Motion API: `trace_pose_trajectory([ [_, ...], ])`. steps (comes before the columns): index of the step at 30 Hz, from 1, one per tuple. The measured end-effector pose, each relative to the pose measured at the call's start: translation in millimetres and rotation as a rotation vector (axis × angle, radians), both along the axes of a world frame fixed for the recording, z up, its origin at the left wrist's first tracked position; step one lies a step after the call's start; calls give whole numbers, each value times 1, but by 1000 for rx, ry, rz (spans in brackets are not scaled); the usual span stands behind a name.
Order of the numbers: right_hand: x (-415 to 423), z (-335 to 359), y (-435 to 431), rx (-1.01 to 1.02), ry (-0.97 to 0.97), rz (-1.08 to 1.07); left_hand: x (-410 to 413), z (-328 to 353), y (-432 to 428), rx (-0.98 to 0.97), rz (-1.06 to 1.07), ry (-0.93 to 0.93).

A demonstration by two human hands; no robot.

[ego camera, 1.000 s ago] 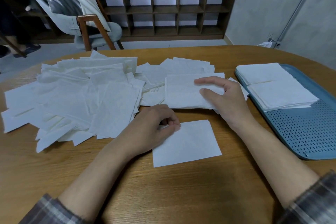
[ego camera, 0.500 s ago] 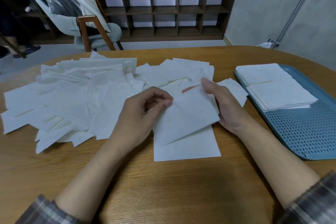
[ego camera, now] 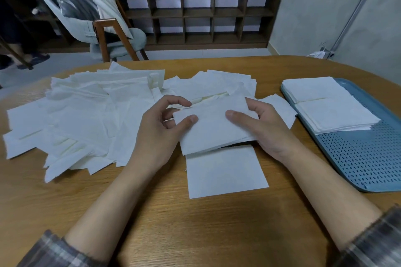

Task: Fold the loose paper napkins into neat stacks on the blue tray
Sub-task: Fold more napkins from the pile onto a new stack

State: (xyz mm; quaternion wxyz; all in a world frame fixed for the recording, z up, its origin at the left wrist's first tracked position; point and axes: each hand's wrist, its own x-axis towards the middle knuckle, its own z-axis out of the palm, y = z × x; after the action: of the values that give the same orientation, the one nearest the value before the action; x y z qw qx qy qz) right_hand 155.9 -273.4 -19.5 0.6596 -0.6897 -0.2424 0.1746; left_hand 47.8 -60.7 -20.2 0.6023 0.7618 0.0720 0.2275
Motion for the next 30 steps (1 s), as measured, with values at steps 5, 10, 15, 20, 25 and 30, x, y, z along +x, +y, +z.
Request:
trace_pose_trajectory([
  [5, 1, -4, 5, -1, 10, 50, 1, -4, 3, 40, -8, 7],
  [10, -1, -4, 7, -15, -33, 43, 3, -7, 2, 45, 19, 30],
  [15, -2, -2, 7, -55, -81, 11, 2, -6, 0, 97, 21, 68],
  [20, -4, 2, 7, -26, -80, 11, 2, -6, 2, 87, 83, 62],
  [25, -3, 5, 5, 172, 91, 61, 2, -4, 1, 83, 146, 63],
  [30, -4, 2, 8, 116, 16, 21, -2, 0, -6, -214, -192, 183],
])
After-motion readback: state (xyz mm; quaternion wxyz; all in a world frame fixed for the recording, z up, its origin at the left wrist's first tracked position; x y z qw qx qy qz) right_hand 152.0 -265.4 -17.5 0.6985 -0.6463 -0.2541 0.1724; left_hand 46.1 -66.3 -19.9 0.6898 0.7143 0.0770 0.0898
